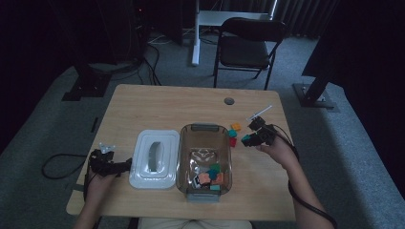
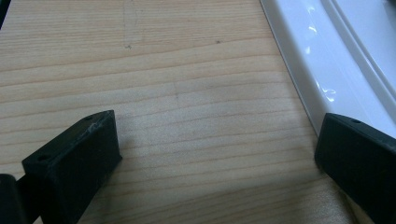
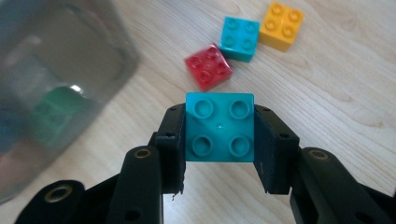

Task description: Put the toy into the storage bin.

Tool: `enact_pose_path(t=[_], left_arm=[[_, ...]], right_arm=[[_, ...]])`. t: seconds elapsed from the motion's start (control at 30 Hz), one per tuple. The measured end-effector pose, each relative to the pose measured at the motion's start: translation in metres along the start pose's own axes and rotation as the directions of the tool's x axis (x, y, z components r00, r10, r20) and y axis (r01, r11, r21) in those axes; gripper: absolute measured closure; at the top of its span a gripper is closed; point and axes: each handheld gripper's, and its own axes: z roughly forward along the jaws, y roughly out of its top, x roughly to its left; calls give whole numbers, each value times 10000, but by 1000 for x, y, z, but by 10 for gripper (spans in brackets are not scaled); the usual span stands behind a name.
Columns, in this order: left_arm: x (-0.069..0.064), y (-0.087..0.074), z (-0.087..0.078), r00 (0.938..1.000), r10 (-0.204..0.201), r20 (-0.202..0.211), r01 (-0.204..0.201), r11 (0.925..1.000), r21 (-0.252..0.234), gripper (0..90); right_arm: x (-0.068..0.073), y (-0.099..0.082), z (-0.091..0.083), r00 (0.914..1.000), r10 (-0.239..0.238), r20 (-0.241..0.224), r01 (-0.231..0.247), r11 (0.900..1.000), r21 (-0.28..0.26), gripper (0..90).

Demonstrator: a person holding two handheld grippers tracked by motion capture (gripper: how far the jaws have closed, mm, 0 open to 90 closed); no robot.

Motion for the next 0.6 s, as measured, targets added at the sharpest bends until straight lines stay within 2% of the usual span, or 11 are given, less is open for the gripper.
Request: enact_pose_path(t=[0.37,0.53,0.6], left_arm=[[0,0,0,10000,-4,-6,4,10000,-17,5],[0,0,0,10000,-9,-3,9,10000,-18,5],[0,0,0,10000,-27,2,27,10000,-18,5]], right_arm=[[29,5,-38,9955,-935,-176,923,9938,-624,588],[46,10,-53,9872,-1552,-367,1513,9841,-932,587],[54,12,-57,9835,-1781,-311,1747,9804,-916,587]])
